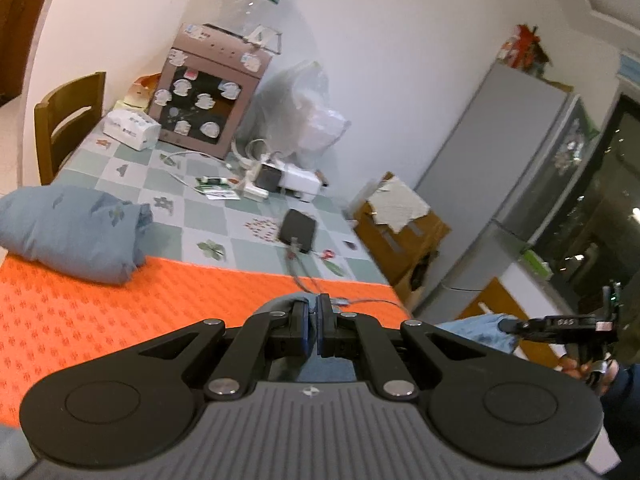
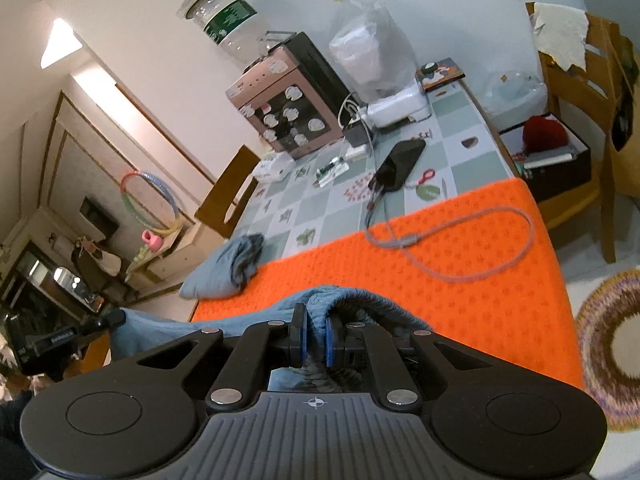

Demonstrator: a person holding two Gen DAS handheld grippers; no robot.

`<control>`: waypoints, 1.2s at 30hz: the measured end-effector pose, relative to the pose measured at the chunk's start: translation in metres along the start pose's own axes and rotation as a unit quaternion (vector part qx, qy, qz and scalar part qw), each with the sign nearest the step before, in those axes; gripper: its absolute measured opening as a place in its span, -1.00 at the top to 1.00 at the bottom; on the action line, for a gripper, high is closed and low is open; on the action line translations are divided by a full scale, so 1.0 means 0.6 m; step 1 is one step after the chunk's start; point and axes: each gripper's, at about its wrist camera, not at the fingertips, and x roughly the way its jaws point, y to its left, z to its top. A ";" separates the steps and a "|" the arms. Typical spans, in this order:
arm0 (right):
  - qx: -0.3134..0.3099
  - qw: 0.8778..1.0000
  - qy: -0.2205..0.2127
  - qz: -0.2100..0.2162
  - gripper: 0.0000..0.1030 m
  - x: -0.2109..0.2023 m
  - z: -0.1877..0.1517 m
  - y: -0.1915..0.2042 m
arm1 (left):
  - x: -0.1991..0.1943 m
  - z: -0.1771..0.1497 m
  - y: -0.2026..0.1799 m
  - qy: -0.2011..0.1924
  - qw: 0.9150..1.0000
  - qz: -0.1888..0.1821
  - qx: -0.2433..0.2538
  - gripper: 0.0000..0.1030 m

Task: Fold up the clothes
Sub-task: 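Lower the garment onto the orange cloth with both grippers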

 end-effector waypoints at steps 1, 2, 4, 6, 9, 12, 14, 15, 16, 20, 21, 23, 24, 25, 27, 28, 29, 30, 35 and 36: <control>0.000 1.000 -0.001 -0.001 0.79 0.017 0.013 -0.005 | 0.014 0.009 0.006 -0.002 1.000 0.004 0.001 0.92; -0.001 1.000 -0.001 -0.003 0.79 0.035 0.026 -0.009 | 0.028 0.018 0.012 -0.003 1.000 0.009 0.002 0.92; -0.004 1.000 -0.003 -0.005 0.79 0.066 0.051 -0.017 | 0.054 0.040 0.023 -0.008 1.000 0.018 0.005 0.92; -0.009 1.000 -0.007 -0.003 0.79 0.093 0.080 -0.020 | 0.076 0.063 0.033 -0.016 1.000 0.025 0.005 0.92; -0.021 1.000 -0.017 0.001 0.79 0.129 0.127 -0.020 | 0.104 0.107 0.048 -0.029 0.999 0.031 0.004 0.92; -0.037 0.999 -0.034 0.007 0.79 0.150 0.172 -0.013 | 0.127 0.164 0.057 -0.049 0.998 0.031 0.006 0.92; -0.046 0.998 -0.050 0.012 0.79 0.158 0.200 -0.005 | 0.138 0.205 0.058 -0.066 0.997 0.027 0.010 0.92; -0.050 0.997 -0.057 0.014 0.79 0.162 0.214 -0.001 | 0.142 0.223 0.055 -0.074 0.997 0.024 0.018 0.92; -0.053 0.996 -0.066 0.017 0.79 0.163 0.227 0.003 | 0.145 0.239 0.050 -0.080 0.996 0.021 0.028 0.92; -0.066 0.994 -0.080 0.025 0.79 0.161 0.253 -0.001 | 0.151 0.266 0.037 -0.085 0.995 -0.001 0.061 0.92; -0.068 0.994 -0.079 0.028 0.79 0.160 0.253 -0.007 | 0.152 0.257 0.036 -0.078 0.995 -0.005 0.063 0.92; -0.073 0.995 -0.067 0.032 0.79 0.159 0.243 -0.025 | 0.153 0.234 0.032 -0.061 0.996 -0.014 0.067 0.92; -0.075 0.995 -0.057 0.032 0.79 0.159 0.234 -0.036 | 0.155 0.216 0.030 -0.049 0.996 -0.018 0.069 0.92; -0.076 0.995 -0.048 0.032 0.79 0.159 0.226 -0.047 | 0.155 0.196 0.028 -0.035 0.997 -0.022 0.071 0.92; -0.074 0.997 -0.022 0.026 0.79 0.154 0.195 -0.075 | 0.153 0.151 0.024 -0.007 0.997 -0.032 0.073 0.92; -0.072 0.997 -0.009 0.022 0.79 0.152 0.179 -0.089 | 0.152 0.128 0.020 0.008 0.996 -0.038 0.075 0.92; -0.070 0.997 0.005 0.019 0.79 0.150 0.163 -0.103 | 0.150 0.104 0.014 0.025 0.996 -0.044 0.079 0.92; -0.068 0.997 0.018 0.016 0.79 0.147 0.148 -0.117 | 0.148 0.080 0.007 0.042 0.994 -0.050 0.084 0.92; -0.065 0.994 0.086 -0.003 0.79 0.121 0.053 -0.165 | 0.123 -0.040 -0.027 0.123 0.983 -0.076 0.111 0.92; -0.060 0.994 0.096 -0.004 0.79 0.114 0.033 -0.175 | 0.118 -0.063 -0.032 0.138 0.981 -0.079 0.116 0.92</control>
